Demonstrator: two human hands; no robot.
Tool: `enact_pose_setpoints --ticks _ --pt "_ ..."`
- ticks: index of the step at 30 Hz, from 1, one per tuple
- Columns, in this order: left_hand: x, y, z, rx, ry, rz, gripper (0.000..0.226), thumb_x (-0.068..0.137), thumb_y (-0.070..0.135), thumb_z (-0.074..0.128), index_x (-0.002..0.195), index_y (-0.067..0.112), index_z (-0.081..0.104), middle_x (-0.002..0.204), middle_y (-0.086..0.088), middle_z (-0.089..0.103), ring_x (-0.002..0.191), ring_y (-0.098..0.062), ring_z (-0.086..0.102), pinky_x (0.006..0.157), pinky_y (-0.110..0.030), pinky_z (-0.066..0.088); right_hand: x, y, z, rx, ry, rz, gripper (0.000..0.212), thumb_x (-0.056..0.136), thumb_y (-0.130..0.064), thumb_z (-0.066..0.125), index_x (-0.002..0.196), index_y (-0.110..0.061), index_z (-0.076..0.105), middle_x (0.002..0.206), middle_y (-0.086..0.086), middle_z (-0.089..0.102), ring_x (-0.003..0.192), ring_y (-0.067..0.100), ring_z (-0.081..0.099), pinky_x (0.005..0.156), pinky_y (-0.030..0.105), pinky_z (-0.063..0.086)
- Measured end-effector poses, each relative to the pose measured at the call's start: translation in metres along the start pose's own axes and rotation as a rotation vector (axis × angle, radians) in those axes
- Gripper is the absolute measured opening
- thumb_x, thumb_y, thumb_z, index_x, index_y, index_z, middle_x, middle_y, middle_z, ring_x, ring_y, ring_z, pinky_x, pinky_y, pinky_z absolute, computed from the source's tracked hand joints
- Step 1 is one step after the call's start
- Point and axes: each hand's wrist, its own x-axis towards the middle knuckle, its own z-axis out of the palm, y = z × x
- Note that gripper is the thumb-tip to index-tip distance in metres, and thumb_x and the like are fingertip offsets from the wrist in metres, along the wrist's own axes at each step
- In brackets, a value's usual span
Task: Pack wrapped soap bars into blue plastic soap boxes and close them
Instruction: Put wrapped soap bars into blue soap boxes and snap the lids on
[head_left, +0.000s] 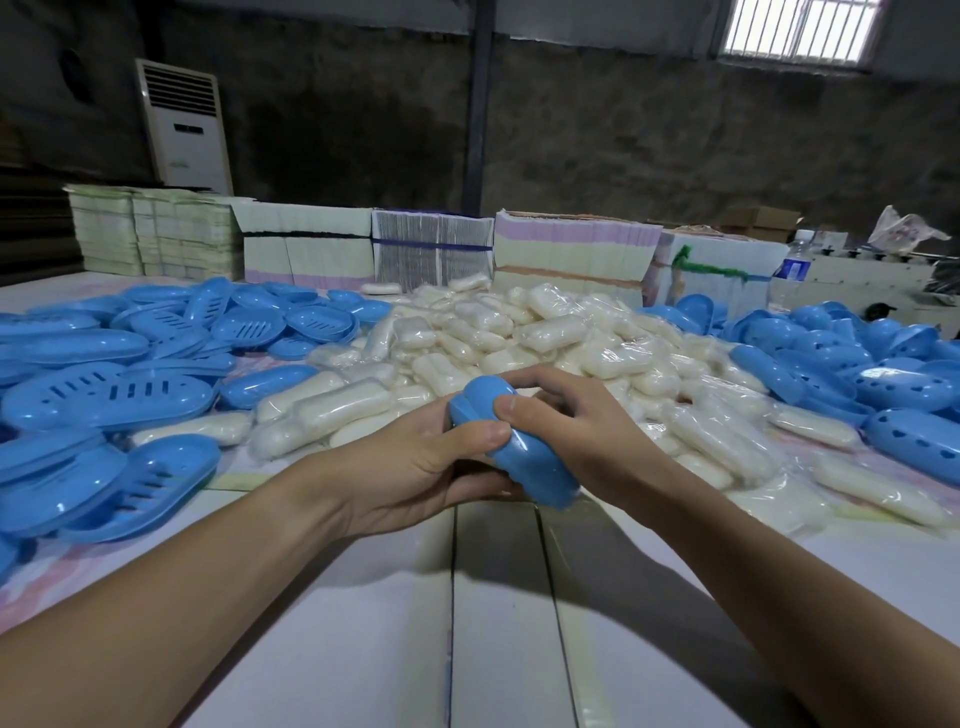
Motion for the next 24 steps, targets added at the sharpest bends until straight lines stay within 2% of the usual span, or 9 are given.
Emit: enact_pose_setpoints --ticks 2,3,6,9,12,16,20,22,24 --pt "0.002 -0.0006 -0.0017 0.011 0.054 0.022 0.084 0.066 0.033 0.093 0.138 0.013 0.055 0.137 -0.018 0.062 0.121 -0.027 0.064 0.096 -0.035 0.057 0.0014 0.0002 0.0004 -0.013 0.028 -0.025 0.034 0.075 -0.051 0.063 0.104 -0.035 0.069 0.069 -0.005 0.065 0.065 0.007 0.063 0.059 0.021 0.046" --pt "0.0032 -0.0016 -0.0027 0.015 0.089 0.03 0.091 0.062 0.037 0.095 0.139 0.011 0.053 0.14 -0.018 0.06 0.124 -0.028 0.063 0.098 -0.036 0.056 0.0019 0.0 0.0001 -0.009 0.036 -0.037 0.034 0.076 -0.05 0.063 0.106 -0.035 0.069 0.068 -0.009 0.064 0.065 0.005 0.064 0.058 0.018 0.045" --pt "0.0068 -0.0047 -0.004 0.034 0.128 0.042 0.104 0.058 0.044 0.096 0.144 0.009 0.049 0.147 -0.017 0.054 0.137 -0.035 0.05 0.11 -0.043 0.047 0.0015 -0.0012 -0.003 0.01 0.042 -0.045 0.036 0.077 -0.047 0.063 0.11 -0.035 0.068 0.074 -0.007 0.066 0.069 0.007 0.067 0.059 0.018 0.047" --pt "0.0077 -0.0041 -0.0039 0.038 0.127 0.059 0.105 0.058 0.047 0.095 0.145 0.011 0.049 0.148 -0.016 0.054 0.139 -0.036 0.049 0.112 -0.046 0.042 0.0011 -0.0026 -0.0054 0.047 0.047 -0.04 0.035 0.076 -0.047 0.064 0.109 -0.038 0.067 0.089 0.003 0.07 0.076 0.012 0.07 0.064 0.022 0.053" --pt "0.0075 -0.0038 -0.0031 0.054 0.122 0.06 0.097 0.06 0.047 0.094 0.142 0.014 0.053 0.147 -0.016 0.055 0.137 -0.035 0.05 0.111 -0.044 0.045 0.0017 -0.003 -0.0078 0.052 0.056 -0.027 0.036 0.076 -0.047 0.064 0.11 -0.037 0.068 0.097 0.012 0.07 0.081 0.018 0.071 0.073 0.03 0.056" --pt "0.0071 -0.006 -0.0004 0.025 0.095 0.059 0.088 0.061 0.043 0.095 0.135 0.015 0.057 0.13 -0.014 0.067 0.119 -0.026 0.066 0.096 -0.035 0.057 0.0008 -0.0012 -0.0059 0.018 0.0 -0.011 0.037 0.076 -0.049 0.063 0.11 -0.035 0.069 0.084 0.008 0.069 0.075 0.015 0.069 0.066 0.025 0.052" --pt "0.0044 -0.0041 0.0007 0.017 0.061 0.044 0.087 0.062 0.042 0.094 0.135 0.016 0.055 0.124 -0.012 0.07 0.114 -0.024 0.068 0.091 -0.031 0.058 0.003 0.003 -0.0056 -0.001 -0.024 -0.022 0.036 0.077 -0.049 0.062 0.109 -0.036 0.069 0.087 0.017 0.067 0.077 0.022 0.068 0.07 0.033 0.052" --pt "0.0035 -0.0032 0.0 0.022 0.048 0.027 0.092 0.062 0.041 0.094 0.139 0.014 0.052 0.126 -0.015 0.068 0.116 -0.026 0.067 0.093 -0.033 0.057 0.003 0.0045 -0.0051 -0.013 -0.022 -0.037 0.036 0.077 -0.049 0.062 0.109 -0.035 0.069 0.081 0.016 0.065 0.071 0.015 0.063 0.066 0.028 0.048" --pt "0.0027 -0.002 -0.0007 0.027 0.033 0.022 0.095 0.065 0.04 0.092 0.144 0.013 0.047 0.13 -0.017 0.066 0.119 -0.028 0.065 0.095 -0.035 0.057 0.003 0.0056 -0.0042 -0.013 -0.009 -0.047 0.037 0.076 -0.048 0.062 0.11 -0.033 0.069 0.07 0.002 0.063 0.066 0.005 0.061 0.06 0.019 0.045"
